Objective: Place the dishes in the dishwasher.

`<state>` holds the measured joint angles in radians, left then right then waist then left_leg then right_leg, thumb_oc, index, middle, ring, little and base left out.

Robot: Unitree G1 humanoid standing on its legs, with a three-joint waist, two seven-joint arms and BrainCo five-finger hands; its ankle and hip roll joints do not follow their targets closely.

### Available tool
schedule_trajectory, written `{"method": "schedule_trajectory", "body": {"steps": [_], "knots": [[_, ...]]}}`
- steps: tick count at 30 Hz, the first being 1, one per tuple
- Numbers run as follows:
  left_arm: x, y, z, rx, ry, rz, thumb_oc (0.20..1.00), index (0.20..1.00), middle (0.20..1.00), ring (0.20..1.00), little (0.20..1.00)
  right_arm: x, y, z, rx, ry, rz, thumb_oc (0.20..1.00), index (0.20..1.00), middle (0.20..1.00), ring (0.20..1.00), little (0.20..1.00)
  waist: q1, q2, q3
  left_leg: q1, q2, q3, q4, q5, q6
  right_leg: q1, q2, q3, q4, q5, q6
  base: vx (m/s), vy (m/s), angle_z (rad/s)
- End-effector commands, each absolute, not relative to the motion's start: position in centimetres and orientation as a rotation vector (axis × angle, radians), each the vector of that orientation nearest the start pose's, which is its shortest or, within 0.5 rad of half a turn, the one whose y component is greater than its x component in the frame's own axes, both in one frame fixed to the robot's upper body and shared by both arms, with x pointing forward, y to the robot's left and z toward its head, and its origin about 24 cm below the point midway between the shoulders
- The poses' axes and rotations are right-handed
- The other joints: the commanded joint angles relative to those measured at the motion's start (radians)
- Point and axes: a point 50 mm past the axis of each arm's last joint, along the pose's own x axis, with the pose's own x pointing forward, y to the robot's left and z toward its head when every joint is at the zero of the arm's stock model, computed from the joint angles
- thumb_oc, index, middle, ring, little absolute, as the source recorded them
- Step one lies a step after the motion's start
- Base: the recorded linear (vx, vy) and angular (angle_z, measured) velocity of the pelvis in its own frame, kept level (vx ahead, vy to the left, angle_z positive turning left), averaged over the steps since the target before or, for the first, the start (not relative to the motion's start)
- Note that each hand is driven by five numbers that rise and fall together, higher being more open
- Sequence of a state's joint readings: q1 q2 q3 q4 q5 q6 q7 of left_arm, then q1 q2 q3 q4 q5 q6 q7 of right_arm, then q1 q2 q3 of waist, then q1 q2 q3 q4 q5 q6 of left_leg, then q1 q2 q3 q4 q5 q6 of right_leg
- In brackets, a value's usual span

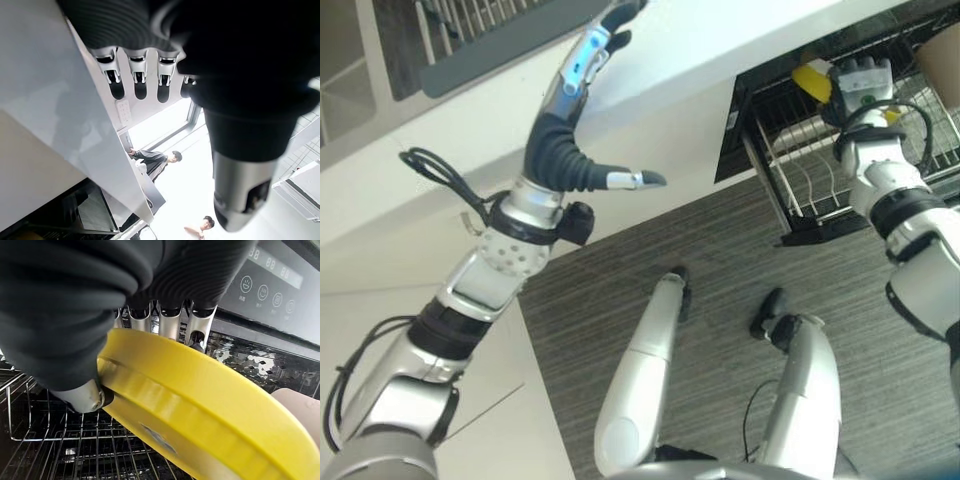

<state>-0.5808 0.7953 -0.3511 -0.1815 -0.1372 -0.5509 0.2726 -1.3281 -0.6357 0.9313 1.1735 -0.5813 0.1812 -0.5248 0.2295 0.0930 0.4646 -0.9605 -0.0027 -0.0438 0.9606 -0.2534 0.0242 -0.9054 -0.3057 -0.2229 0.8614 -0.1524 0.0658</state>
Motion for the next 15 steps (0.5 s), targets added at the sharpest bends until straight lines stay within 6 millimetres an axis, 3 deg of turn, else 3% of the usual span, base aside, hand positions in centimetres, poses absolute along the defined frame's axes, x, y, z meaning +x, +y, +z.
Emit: {"method": "schedule_trajectory", "body": {"steps": [1, 12, 13, 14, 15], "knots": [[28.1, 16.0, 20.9, 0.461, -0.895, -0.277, 1.000, 1.000, 1.000, 1.000, 1.000, 40.8, -24.0, 29.6, -1.899, -0.410, -0.659, 0.200, 0.200, 0.200, 0.200, 0.200, 0.031, 0.023, 0.055, 0.024, 0.013, 0.049, -0.083, 0.034, 0.039, 0.026, 0.031, -0.017, 0.150, -0.080, -0.020, -0.01, 0.024, 0.04], [28.0, 15.8, 21.1, 0.464, -0.903, -0.295, 1.000, 1.000, 1.000, 1.000, 1.000, 41.6, -22.6, 27.6, -1.814, -0.325, -0.458, 0.200, 0.200, 0.200, 0.200, 0.200, 0.028, 0.027, 0.055, -0.017, 0.017, 0.036, 0.005, -0.002, 0.040, -0.023, 0.021, 0.006, 0.224, -0.111, -0.028, 0.00, -0.014, 0.04], [28.0, 15.9, 21.2, 0.463, -0.904, -0.295, 1.000, 1.000, 1.000, 1.000, 1.000, 41.7, -22.6, 27.4, -1.783, -0.280, -0.432, 0.551, 0.551, 0.551, 0.551, 0.551, 0.029, 0.028, 0.055, -0.018, 0.017, 0.036, 0.003, 0.001, 0.039, -0.024, 0.022, 0.006, 0.224, -0.109, -0.028, 0.00, 0.000, 0.00], [28.0, 15.9, 21.2, 0.463, -0.905, -0.295, 1.000, 1.000, 1.000, 1.000, 1.000, 41.8, -22.8, 27.1, -1.770, -0.257, -0.427, 1.000, 1.000, 1.000, 1.000, 1.000, 0.030, 0.028, 0.055, -0.018, 0.018, 0.036, 0.001, 0.003, 0.038, -0.025, 0.022, 0.006, 0.223, -0.109, -0.028, 0.00, 0.000, 0.00], [28.0, 15.9, 21.1, 0.463, -0.904, -0.298, 1.000, 1.000, 1.000, 1.000, 1.000, 41.8, -23.2, 26.6, -1.731, -0.212, -0.418, 1.000, 1.000, 1.000, 1.000, 1.000, 0.030, 0.029, 0.055, -0.016, 0.018, 0.035, -0.003, 0.005, 0.037, -0.023, 0.022, 0.005, 0.223, -0.109, -0.029, 0.00, 0.000, 0.00]]}}
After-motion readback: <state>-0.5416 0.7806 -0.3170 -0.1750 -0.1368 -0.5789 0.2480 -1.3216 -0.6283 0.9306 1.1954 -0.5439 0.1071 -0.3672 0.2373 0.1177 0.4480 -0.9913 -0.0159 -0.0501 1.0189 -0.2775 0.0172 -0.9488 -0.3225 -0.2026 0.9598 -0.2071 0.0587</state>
